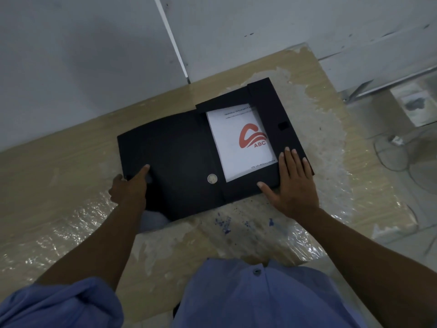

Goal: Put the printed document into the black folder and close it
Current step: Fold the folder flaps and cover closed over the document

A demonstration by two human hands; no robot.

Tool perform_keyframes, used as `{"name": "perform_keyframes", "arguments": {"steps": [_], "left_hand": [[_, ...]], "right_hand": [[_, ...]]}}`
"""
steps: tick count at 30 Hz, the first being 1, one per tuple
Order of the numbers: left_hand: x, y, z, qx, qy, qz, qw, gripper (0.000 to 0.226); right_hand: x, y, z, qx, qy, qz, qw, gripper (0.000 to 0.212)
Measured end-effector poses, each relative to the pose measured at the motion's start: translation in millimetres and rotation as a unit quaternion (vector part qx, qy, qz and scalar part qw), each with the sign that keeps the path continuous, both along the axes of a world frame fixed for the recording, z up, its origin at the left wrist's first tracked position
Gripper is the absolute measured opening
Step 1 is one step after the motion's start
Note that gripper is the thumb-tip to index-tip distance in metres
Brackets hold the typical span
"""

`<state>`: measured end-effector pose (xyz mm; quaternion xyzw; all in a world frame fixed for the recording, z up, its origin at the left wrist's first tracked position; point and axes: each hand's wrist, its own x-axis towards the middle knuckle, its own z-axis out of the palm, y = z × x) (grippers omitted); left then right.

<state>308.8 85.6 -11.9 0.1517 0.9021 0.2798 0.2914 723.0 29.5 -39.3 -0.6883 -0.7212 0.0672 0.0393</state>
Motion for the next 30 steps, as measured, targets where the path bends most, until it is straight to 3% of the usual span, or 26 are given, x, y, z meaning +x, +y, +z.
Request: {"name": "perform_keyframes", "arguments": {"steps": [2, 5, 9, 13, 16, 20, 23, 25, 27, 30], "left_hand": [[1.3, 3.7, 7.1, 0.056, -0.046, 0.041, 0.997, 0.094], [10.2, 6.9, 24.9, 0.108, -0.068, 0.046, 0.991, 0.091], [22.1, 11.0, 61.1, 0.163, -0.042, 0.001, 0.986, 0.079], [30.4, 23.4, 109.7, 0.201, -0.01, -0.098, 0.975, 0.039], [42.8, 32.6, 149.1, 0.192, -0.031, -0.195, 0.961, 0.026], [73.7, 41.3, 175.8, 0.118, -0.108, -0.29, 0.944, 0.021], [103.6, 40.2, 187.7, 0.114, -0.168, -0.335, 0.92, 0.025], [123.6, 40.5, 185.0, 0.131, -0.201, -0.352, 0.905, 0.039], [144.7, 39.2, 177.4, 0.139, -0.225, -0.361, 0.894, 0.055], [170.0, 39.7, 161.7, 0.155, -0.204, -0.393, 0.883, 0.043]], "right_hand": [[-0.7, 0.1, 0.0, -0.003, 0.002, -0.002, 1.0, 0.106], [-3.0, 0.3, 0.0, -0.004, 0.006, -0.009, 1.0, 0.105], [-4.7, 0.6, 1.5, -0.002, 0.01, -0.015, 1.0, 0.104], [-8.8, 3.1, 7.6, 0.002, 0.02, -0.034, 0.999, 0.102], [-18.3, 8.6, 23.1, 0.007, 0.05, -0.046, 0.998, 0.097], [-38.1, 27.6, 47.9, 0.045, 0.119, -0.029, 0.991, 0.083], [-54.7, 42.9, 81.8, 0.073, 0.176, -0.01, 0.982, 0.074], [-64.4, 50.9, 105.3, 0.086, 0.265, -0.016, 0.96, 0.063], [-65.8, 58.0, 130.2, 0.093, 0.421, -0.044, 0.901, 0.048], [-53.7, 66.2, 160.6, 0.11, 0.537, -0.084, 0.832, 0.035]]}}
